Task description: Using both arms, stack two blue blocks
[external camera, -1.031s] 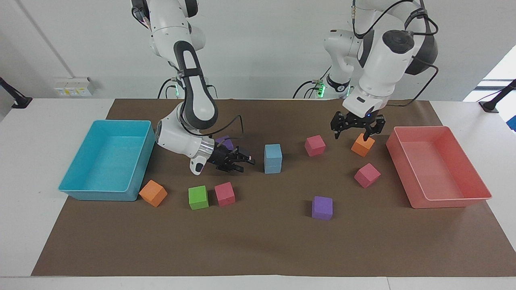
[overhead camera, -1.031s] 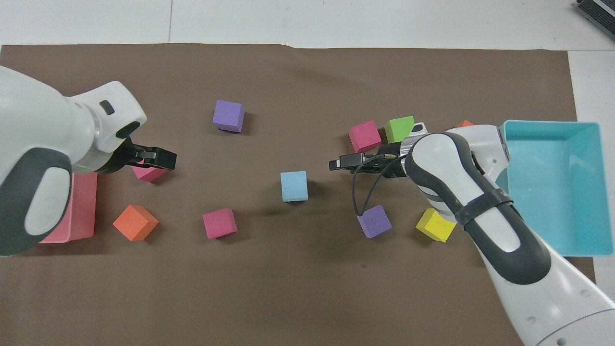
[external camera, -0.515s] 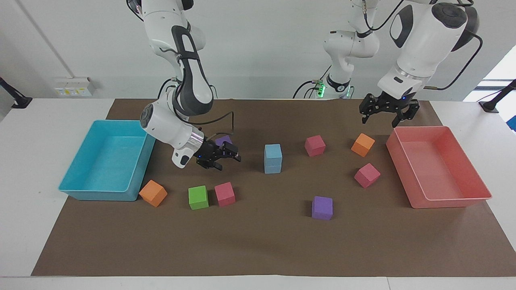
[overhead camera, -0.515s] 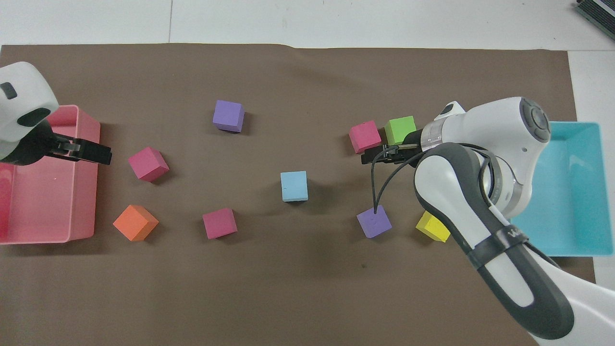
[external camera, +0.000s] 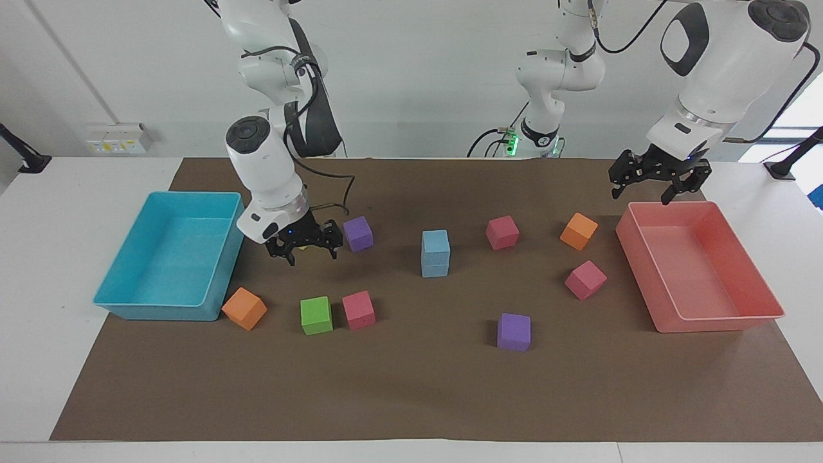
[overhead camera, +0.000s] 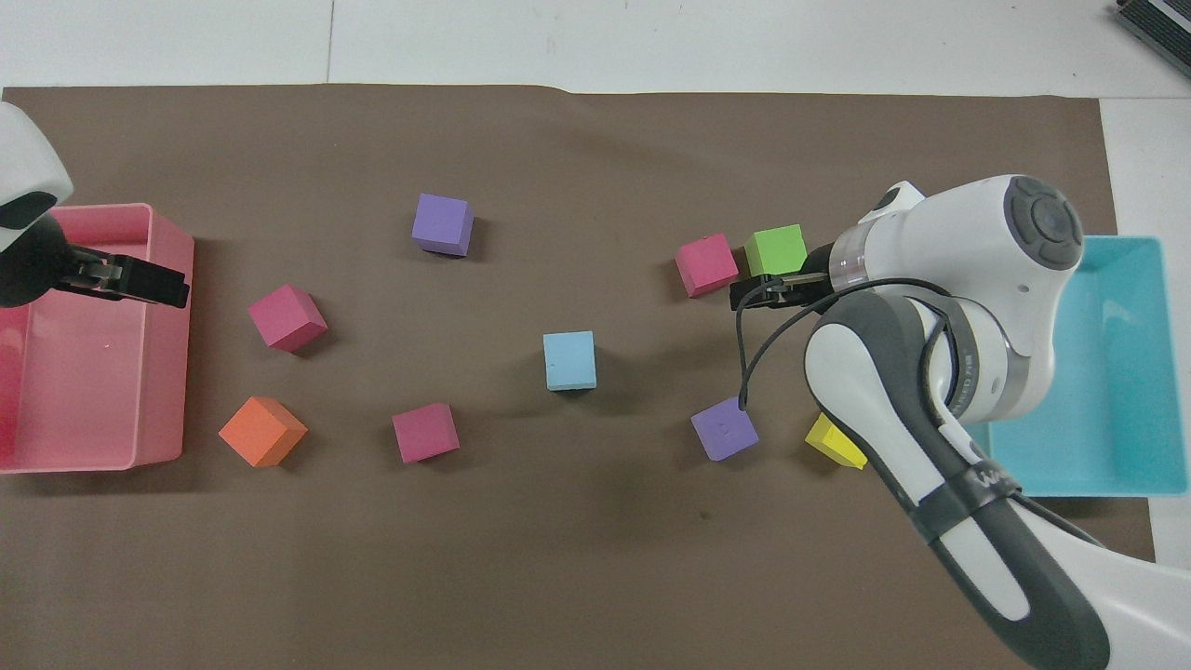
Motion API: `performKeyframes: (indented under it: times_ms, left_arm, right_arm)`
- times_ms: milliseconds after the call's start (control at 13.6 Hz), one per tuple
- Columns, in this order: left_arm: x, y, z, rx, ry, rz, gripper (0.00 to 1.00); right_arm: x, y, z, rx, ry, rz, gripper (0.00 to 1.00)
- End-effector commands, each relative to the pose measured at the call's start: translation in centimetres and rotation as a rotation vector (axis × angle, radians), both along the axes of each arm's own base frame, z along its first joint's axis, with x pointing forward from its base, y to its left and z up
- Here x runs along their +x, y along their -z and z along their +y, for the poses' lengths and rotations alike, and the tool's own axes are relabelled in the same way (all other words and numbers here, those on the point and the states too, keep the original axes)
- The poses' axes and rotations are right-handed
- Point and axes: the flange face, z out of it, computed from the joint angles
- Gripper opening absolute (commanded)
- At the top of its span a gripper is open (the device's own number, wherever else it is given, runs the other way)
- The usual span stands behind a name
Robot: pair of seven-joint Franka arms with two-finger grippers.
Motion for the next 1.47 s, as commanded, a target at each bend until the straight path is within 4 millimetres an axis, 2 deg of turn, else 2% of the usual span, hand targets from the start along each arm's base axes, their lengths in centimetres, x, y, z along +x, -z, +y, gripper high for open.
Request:
performKeyframes:
  times_ms: [0, 294, 368, 589, 736, 957, 1104, 1399]
  left_arm:
    - [-0.6, 0.1, 0.3, 0.007, 0.001, 0.019, 1.0]
    - [-1.5, 0.7, 1.5, 0.007, -0.022, 0.044, 1.0]
    - [-1.5, 0.7, 2.1, 0.006, -0.033, 0.037, 1.0]
    - [-0.7, 0.0, 2.5, 0.006, -0.042, 0.015, 1.0]
    - [-0.7, -0.3, 2.7, 0.007, -0.044, 0.009, 1.0]
    - [-0.9, -1.6, 2.5, 0.012, -0.051, -0.017, 1.0]
    - [-1.4, -2.0, 2.3, 0.019, -0.074, -0.012, 1.0]
    - [-2.2, -2.9, 2.0, 0.027, -0.08, -0.017, 1.0]
  right_arm:
    - [-0.1, -3.1, -3.1, -0.033, 0.047, 0.036, 1.0]
    - [-1.6, -6.0, -8.1, -0.037, 0.122, 0.073, 1.0]
    - [-1.9, -6.4, -9.0, -0.04, 0.134, 0.08, 1.0]
    - [-2.9, -9.6, -11.5, -0.073, 0.153, 0.031, 1.0]
    - [-3.5, -12.0, -12.0, -0.104, 0.151, 0.011, 1.0]
    - [-3.9, -16.9, -12.5, -0.126, 0.154, 0.014, 1.0]
    - [-4.4, -19.2, -12.6, -0.129, 0.144, 0.025, 1.0]
    - [-5.7, -21.8, -11.9, -0.106, 0.096, 0.047, 1.0]
